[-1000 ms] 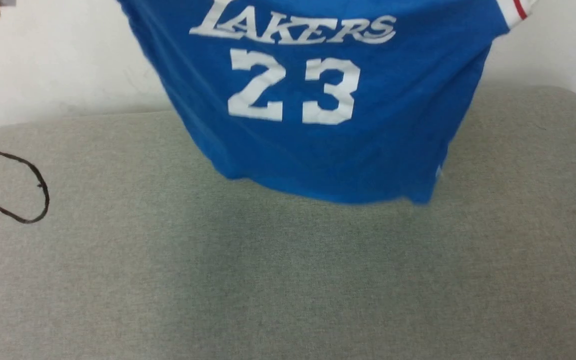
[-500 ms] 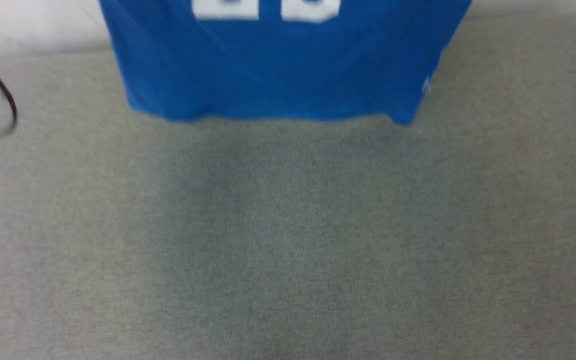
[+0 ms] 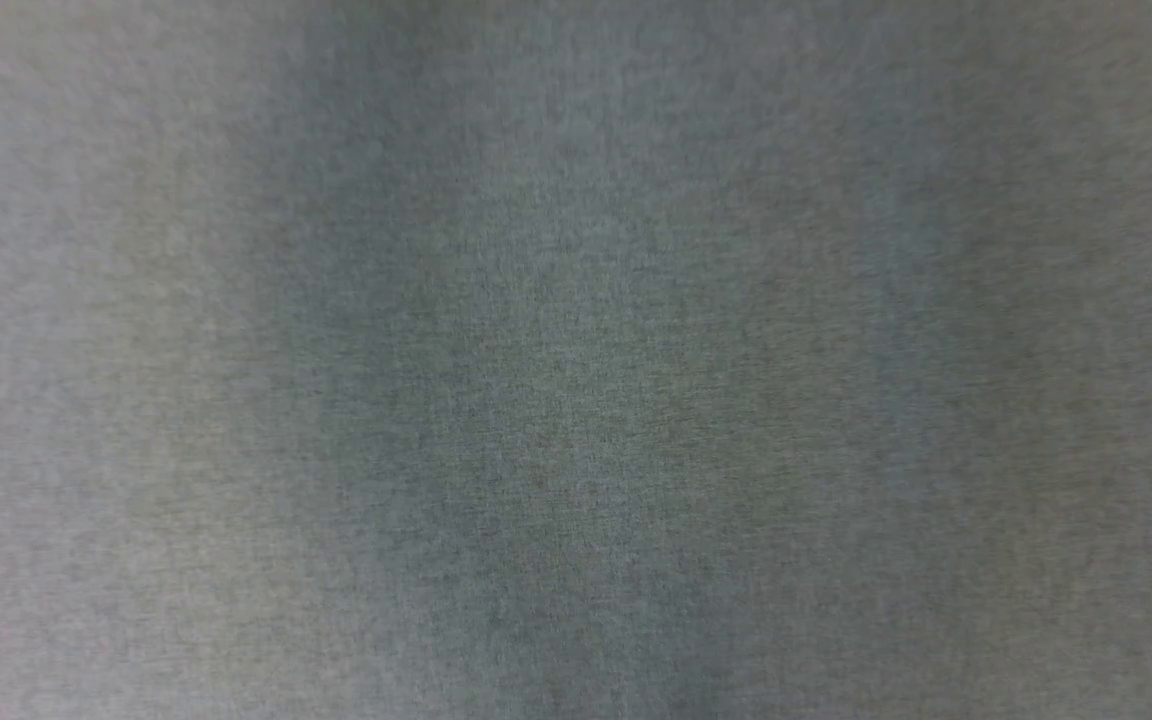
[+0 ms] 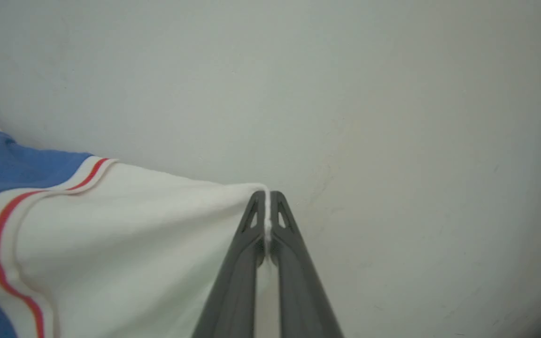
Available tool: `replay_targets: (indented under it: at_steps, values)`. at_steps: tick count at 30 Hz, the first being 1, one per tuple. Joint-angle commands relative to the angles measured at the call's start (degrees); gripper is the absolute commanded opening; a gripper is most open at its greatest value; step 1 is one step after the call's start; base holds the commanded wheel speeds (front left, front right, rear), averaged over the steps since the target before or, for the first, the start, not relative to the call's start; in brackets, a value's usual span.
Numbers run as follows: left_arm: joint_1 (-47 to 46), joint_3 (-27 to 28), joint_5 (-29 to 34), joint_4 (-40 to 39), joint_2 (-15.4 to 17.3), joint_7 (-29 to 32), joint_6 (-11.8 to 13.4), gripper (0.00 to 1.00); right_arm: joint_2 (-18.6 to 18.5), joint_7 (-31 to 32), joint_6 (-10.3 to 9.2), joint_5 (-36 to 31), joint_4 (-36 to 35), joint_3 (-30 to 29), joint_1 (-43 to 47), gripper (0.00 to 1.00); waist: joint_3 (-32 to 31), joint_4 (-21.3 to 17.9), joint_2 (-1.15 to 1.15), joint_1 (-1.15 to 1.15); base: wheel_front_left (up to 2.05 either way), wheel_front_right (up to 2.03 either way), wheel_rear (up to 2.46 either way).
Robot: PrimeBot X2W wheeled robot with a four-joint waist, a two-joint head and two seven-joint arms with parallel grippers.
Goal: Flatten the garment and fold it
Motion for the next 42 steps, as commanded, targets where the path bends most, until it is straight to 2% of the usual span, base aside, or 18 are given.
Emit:
replay_targets:
  at_steps: [1,12,16,20,24,28,35,38,42]
  values:
    - [-0.63,0.56,-0.56,0.41,-0.19,-0.72,-0.44,0.00,-0.23,-0.62,-0.05,-0.29,0.45,0.25,-0.78,0.00,3.61,0.43,0.01,-0.02,0.00,0.00,0.00]
    - [3.18,4.75,-5.11,-0.28,0.36,-7.53,-4.39,0.00,-3.42,-5.66,-0.05,2.26,2.74,6.13,-3.14,0.00,9.71,0.38,0.01,-0.02,0.00,0.00,0.00]
    - [7.20,5.41,-6.34,-3.37,0.89,-7.97,-5.54,0.00,-4.45,-7.05,-0.05,5.39,0.97,7.70,-1.21,0.00,10.07,0.61,0.01,-0.02,0.00,0.00,0.00]
    - [14.65,5.14,-7.47,-7.82,1.40,-7.20,-6.80,0.00,-5.79,-7.68,-0.05,10.25,-3.21,9.44,4.34,0.00,7.77,1.01,0.01,-0.02,0.00,0.00,0.00]
    - [25.66,4.45,-9.23,-14.67,1.85,-4.52,-7.34,0.00,-6.88,-6.23,-0.05,16.46,-10.61,8.92,14.00,0.00,4.18,1.24,0.01,-0.02,0.00,0.00,0.00]
    - [39.14,5.40,-11.31,-22.95,1.03,-3.37,-5.27,0.00,-7.23,-3.68,-0.05,20.44,-20.03,6.62,27.50,0.00,0.44,1.31,0.01,-0.02,0.00,0.00,0.00]
    - [64.34,4.46,-11.41,-34.85,-0.50,-4.04,-2.93,0.00,-1.03,-0.39,-0.05,24.39,-34.43,1.78,54.87,0.00,-6.80,1.24,0.01,-0.02,0.00,0.00,0.00]
    - [74.01,3.40,-12.32,-38.18,-1.97,-4.47,-2.46,0.00,1.84,0.10,-0.05,25.33,-38.59,0.74,65.99,0.00,-10.34,1.65,0.01,-0.02,0.00,0.00,0.00]
    - [85.29,0.45,-13.48,-40.37,-1.70,-2.03,-2.82,0.00,5.22,0.72,-0.05,26.12,-42.19,-0.80,79.04,0.00,-14.43,2.24,0.01,-0.02,0.00,0.00,0.00]
